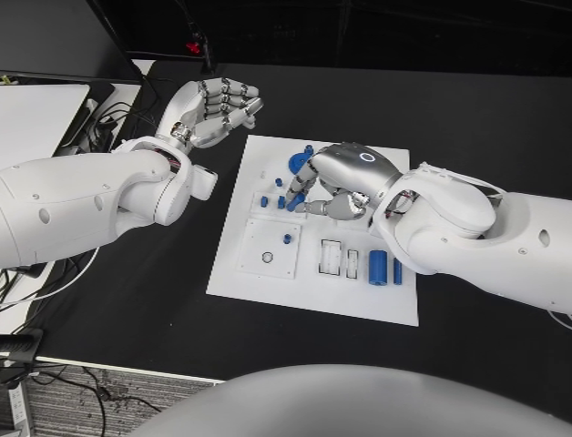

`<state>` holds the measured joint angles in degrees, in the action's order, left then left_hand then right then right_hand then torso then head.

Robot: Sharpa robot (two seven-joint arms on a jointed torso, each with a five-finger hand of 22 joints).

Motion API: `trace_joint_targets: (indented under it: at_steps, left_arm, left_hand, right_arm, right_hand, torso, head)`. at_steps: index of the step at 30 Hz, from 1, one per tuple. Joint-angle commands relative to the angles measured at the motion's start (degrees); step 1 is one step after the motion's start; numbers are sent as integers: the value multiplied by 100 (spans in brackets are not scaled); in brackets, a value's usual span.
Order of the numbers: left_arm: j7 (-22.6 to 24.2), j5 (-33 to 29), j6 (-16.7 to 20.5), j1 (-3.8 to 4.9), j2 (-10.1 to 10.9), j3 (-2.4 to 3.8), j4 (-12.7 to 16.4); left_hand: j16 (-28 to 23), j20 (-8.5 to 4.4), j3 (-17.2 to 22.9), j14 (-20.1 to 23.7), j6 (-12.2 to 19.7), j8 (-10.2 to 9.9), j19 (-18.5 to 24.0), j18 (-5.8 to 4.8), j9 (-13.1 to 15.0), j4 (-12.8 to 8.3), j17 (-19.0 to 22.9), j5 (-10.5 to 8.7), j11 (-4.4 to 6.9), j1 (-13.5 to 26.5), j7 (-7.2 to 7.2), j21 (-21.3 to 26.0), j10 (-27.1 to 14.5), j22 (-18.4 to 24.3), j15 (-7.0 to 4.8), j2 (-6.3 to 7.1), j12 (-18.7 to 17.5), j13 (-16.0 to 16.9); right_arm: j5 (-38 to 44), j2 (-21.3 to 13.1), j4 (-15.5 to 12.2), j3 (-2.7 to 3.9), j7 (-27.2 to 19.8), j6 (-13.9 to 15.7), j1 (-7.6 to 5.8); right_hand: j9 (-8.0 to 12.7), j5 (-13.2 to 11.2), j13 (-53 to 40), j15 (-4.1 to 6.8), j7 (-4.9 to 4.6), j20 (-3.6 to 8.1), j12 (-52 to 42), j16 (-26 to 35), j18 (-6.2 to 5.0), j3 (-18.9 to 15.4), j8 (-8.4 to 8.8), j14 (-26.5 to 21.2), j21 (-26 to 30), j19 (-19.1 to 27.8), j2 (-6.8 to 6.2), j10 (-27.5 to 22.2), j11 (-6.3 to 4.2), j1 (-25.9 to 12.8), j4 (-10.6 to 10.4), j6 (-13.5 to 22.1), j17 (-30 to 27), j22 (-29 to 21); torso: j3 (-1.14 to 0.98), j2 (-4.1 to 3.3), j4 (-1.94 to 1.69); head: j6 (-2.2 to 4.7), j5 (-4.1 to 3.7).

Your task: Assemble the parts on the task board

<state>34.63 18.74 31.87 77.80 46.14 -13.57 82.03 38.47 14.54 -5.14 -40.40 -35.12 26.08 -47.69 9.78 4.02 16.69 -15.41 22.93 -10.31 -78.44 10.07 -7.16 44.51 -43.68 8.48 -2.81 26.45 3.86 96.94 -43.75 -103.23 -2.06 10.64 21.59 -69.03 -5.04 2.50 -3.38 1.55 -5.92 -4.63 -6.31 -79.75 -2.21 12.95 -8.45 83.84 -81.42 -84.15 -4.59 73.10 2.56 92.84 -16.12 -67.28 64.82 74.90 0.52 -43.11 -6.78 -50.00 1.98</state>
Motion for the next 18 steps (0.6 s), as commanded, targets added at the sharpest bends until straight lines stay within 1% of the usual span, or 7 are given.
trace_joint_targets:
  at_steps: [1,3,6,11,15,18]
  left_arm:
    - [37,-17,-1,10,-7,5,3]
    - [37,-17,-2,10,-9,5,3]
    - [37,-17,1,10,-11,5,4]
    - [36,-17,7,10,-13,5,4]
    - [35,-17,6,10,-15,5,5]
    - [35,-17,6,10,-16,5,6]
  left_hand:
    - [37,1,-20,-22,26,15,-47,55,-8,2,6,22,4,-38,302,-39,-48,8,-9,1,19,-9]
    - [37,1,-20,-22,26,15,-47,55,-8,2,6,22,4,-38,302,-39,-48,8,-9,1,19,-9]
    - [37,1,-20,-22,26,15,-47,55,-8,2,6,22,4,-38,302,-39,-48,8,-9,1,19,-9]
    - [37,1,-20,-22,26,15,-47,55,-8,2,6,22,4,-38,302,-39,-48,8,-9,1,19,-9]
    - [37,1,-20,-22,26,15,-47,55,-8,2,6,22,4,-38,302,-39,-48,8,-9,1,19,-9]
    - [37,1,-20,-22,26,15,-47,55,-8,2,6,22,4,-38,302,-39,-48,8,-9,1,19,-9]
  right_arm:
    - [-223,163,90,3,-312,-145,-5]
    - [-258,270,146,1,-356,-211,4]
    - [-318,414,241,-1,-441,-355,23]
    - [-374,586,380,-6,-532,-635,78]
    - [-379,699,475,-9,-585,-887,117]
    - [-311,760,524,-11,-604,-1054,144]
  right_hand:
    - [-19,23,-7,33,6,34,49,-25,-10,37,7,220,-21,-192,42,39,-11,23,5,-63,-2,1076]
    - [-18,23,-7,32,5,34,55,-25,-10,41,9,220,-19,-191,43,39,-10,26,6,-61,-3,1075]
    - [-16,24,-6,30,0,34,70,-26,-8,51,17,221,-27,-195,46,38,-6,32,9,-56,0,1080]
    - [-14,26,-6,27,-4,32,85,-25,-6,64,24,221,-31,-197,53,40,-3,44,16,-53,-2,1082]
    - [-12,28,-6,25,-9,31,96,-23,-8,67,29,221,-26,-195,55,39,2,42,15,-50,-8,1080]
    - [-11,29,-6,23,-12,30,102,-22,-9,68,32,220,-21,-193,55,38,5,39,13,-47,-10,1077]
  torso:
    - [-2,-8,3]
    - [-4,-10,6]
    - [-1,-5,10]
    - [0,0,15]
    - [-5,-4,12]
    - [-4,-1,12]
  head:
    - [0,78]
    - [0,114]
    - [0,161]
    - [0,207]
    - [0,235]
    - [0,234]
